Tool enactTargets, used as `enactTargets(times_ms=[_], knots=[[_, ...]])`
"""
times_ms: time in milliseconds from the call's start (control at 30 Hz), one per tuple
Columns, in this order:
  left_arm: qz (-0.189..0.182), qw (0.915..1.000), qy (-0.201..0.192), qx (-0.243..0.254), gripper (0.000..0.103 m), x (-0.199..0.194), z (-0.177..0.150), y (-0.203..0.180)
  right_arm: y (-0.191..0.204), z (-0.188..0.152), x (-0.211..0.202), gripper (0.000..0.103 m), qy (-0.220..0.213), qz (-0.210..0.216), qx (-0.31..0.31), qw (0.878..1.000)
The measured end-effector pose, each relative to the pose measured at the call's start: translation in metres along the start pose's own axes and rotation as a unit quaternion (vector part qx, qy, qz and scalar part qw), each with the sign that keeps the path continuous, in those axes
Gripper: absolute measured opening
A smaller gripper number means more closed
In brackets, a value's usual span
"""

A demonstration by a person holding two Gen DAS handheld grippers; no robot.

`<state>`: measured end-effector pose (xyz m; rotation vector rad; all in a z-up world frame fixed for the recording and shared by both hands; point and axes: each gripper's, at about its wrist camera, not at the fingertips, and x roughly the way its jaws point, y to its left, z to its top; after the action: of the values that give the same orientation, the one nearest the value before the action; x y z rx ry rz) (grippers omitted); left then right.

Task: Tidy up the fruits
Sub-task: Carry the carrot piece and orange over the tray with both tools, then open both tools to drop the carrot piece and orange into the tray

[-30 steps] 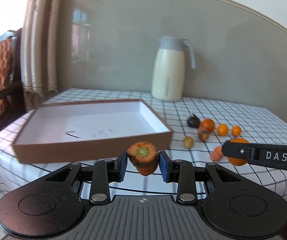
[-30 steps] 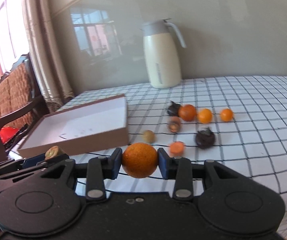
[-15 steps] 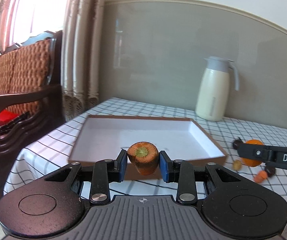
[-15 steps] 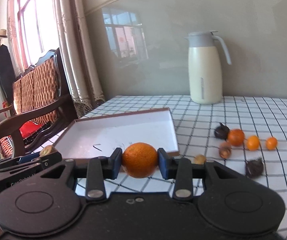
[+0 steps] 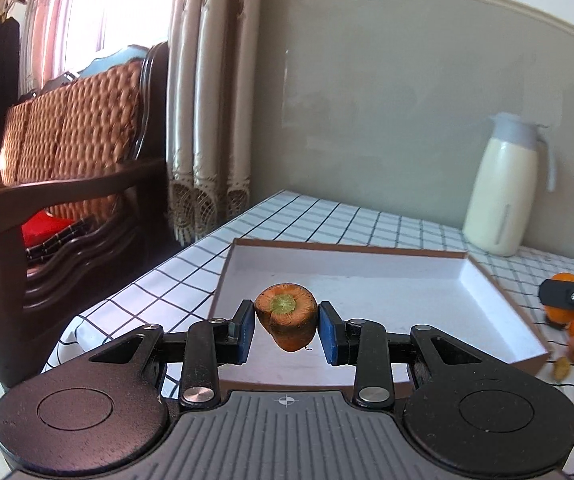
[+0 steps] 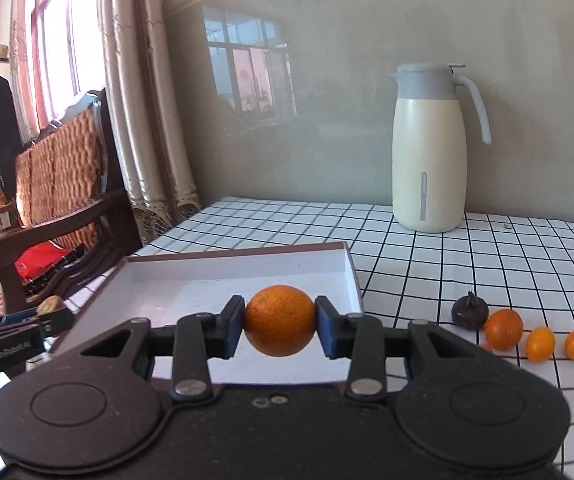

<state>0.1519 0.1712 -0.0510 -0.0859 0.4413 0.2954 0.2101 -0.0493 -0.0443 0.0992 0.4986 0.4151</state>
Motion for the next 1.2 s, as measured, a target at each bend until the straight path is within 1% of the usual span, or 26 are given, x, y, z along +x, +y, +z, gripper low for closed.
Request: enactTargets(times_ms=[133,367,500,567,600,633,667,700,733,767,800,833,867,900,933,967,1033,1100,1200], knots=[[0.010,0.9999,0.009,0.000,0.034,0.017,-0.002,0.003,-0.007,-0.003,0.019,0.030,0.013,-0.012,0.005,1.000],[0.019,0.9995,0.025,0.000,0.034,0.037,-0.007,0.000,-0.014,-0.011,0.039,0.030,0.029,-0.029,0.004,0.999],[0.025,0.9992,0.032,-0.005,0.034,0.046,-0.009,0.002,-0.016,-0.012,0.050,0.030,0.039,-0.031,0.004,0.999],[0.025,0.9991,0.035,-0.005,0.035,0.050,-0.010,0.002,-0.016,-0.012,0.055,0.032,0.040,-0.034,0.004,0.999],[0.026,0.9989,0.038,-0.004,0.035,0.052,-0.010,0.002,-0.015,-0.012,0.056,0.037,0.039,-0.039,0.001,0.998],[0.031,0.9987,0.041,-0.006,0.035,0.055,-0.010,0.002,-0.014,-0.012,0.057,0.057,0.036,-0.046,-0.004,0.998],[0.035,0.9985,0.042,-0.008,0.035,0.056,-0.010,0.002,-0.013,-0.012,0.056,0.071,0.027,-0.057,-0.007,0.998],[0.034,0.9984,0.045,-0.012,0.039,0.058,-0.009,0.003,-0.011,-0.011,0.053,0.084,0.009,-0.066,-0.009,0.998],[0.040,0.9980,0.045,-0.018,0.050,0.058,-0.009,0.004,-0.010,-0.010,0.047,0.082,-0.012,-0.069,-0.008,0.997],[0.043,0.9972,0.056,-0.024,0.066,0.056,-0.007,0.006,-0.011,-0.008,0.044,0.082,-0.025,-0.072,-0.005,0.997],[0.031,0.9978,0.048,-0.033,0.075,0.053,-0.006,0.008,-0.012,-0.006,0.041,0.082,-0.033,-0.074,0.001,0.997],[0.038,0.9979,0.035,-0.040,0.084,0.047,-0.003,0.007,-0.014,-0.004,0.038,0.084,-0.040,-0.071,0.009,0.997],[0.062,0.9972,0.014,-0.039,0.103,0.040,0.000,0.005,-0.015,-0.002,0.036,0.087,-0.045,-0.070,0.016,0.996],[0.077,0.9963,-0.017,-0.035,0.103,0.031,0.002,0.003,-0.015,0.000,0.034,0.090,-0.048,-0.070,0.018,0.996],[0.077,0.9959,-0.035,-0.031,0.103,0.025,0.006,0.002,-0.016,0.001,0.033,0.090,-0.050,-0.068,0.017,0.996],[0.075,0.9960,-0.039,-0.028,0.103,0.023,0.009,0.001,-0.016,0.001,0.032,0.091,-0.050,-0.066,0.014,0.996],[0.070,0.9967,-0.030,-0.029,0.103,0.023,0.015,-0.001,-0.014,0.002,0.031,0.097,-0.046,-0.060,0.013,0.997],[0.065,0.9972,-0.025,-0.028,0.103,0.021,0.018,-0.002,-0.011,0.002,0.028,0.097,-0.045,-0.047,0.013,0.998],[0.072,0.9968,-0.030,-0.019,0.103,0.014,0.017,-0.006,-0.007,0.004,0.022,0.097,-0.041,-0.036,0.010,0.998]])
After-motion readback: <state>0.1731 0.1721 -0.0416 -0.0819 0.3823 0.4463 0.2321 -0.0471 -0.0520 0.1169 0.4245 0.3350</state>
